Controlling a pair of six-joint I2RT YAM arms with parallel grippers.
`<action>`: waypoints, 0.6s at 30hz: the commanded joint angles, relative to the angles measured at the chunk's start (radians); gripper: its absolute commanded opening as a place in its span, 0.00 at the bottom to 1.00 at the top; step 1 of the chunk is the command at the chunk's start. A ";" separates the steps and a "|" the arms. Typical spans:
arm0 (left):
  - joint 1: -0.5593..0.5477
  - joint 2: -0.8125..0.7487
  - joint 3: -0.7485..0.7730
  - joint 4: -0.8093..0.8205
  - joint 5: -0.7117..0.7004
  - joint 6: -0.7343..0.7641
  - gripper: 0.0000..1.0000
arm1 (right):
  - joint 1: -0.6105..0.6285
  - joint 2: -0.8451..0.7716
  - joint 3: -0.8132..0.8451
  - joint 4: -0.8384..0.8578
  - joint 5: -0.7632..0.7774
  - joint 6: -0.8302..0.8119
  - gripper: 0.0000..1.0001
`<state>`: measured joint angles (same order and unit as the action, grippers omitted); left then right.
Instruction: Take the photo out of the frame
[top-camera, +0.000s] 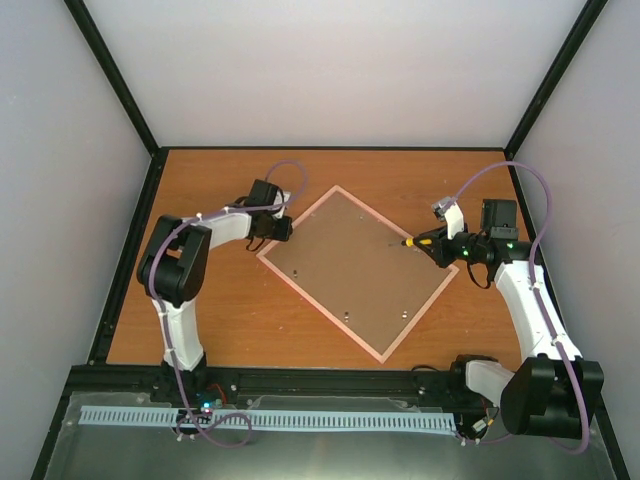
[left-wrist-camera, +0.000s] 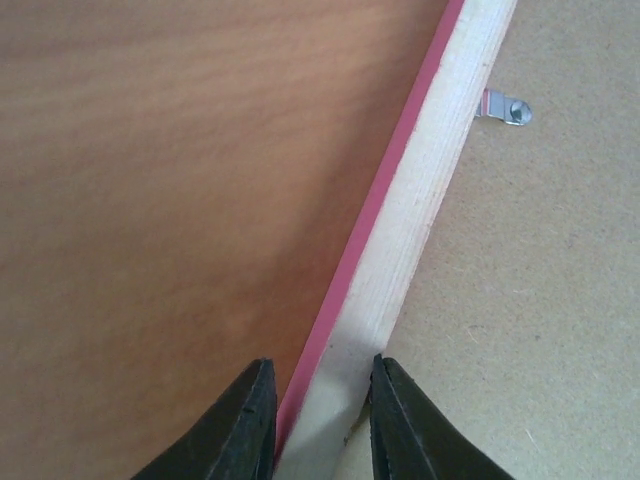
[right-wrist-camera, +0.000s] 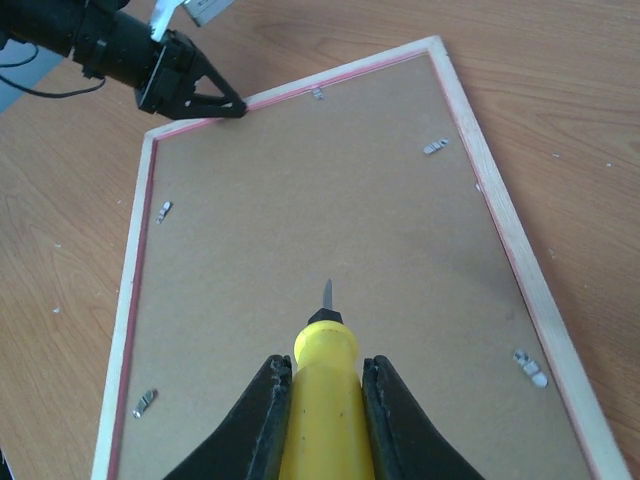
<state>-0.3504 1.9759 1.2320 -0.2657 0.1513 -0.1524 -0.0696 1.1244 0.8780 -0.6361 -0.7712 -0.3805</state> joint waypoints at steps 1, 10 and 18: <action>0.004 -0.051 -0.122 -0.083 -0.074 -0.147 0.26 | -0.002 -0.023 0.016 0.002 -0.016 -0.012 0.03; -0.067 -0.319 -0.382 -0.127 0.050 -0.379 0.34 | -0.002 -0.022 0.019 -0.002 -0.017 -0.015 0.03; -0.094 -0.578 -0.429 -0.173 -0.004 -0.387 0.54 | -0.002 -0.014 0.022 -0.004 -0.020 -0.016 0.03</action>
<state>-0.4454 1.4685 0.7467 -0.4122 0.2092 -0.5133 -0.0696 1.1202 0.8783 -0.6392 -0.7719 -0.3843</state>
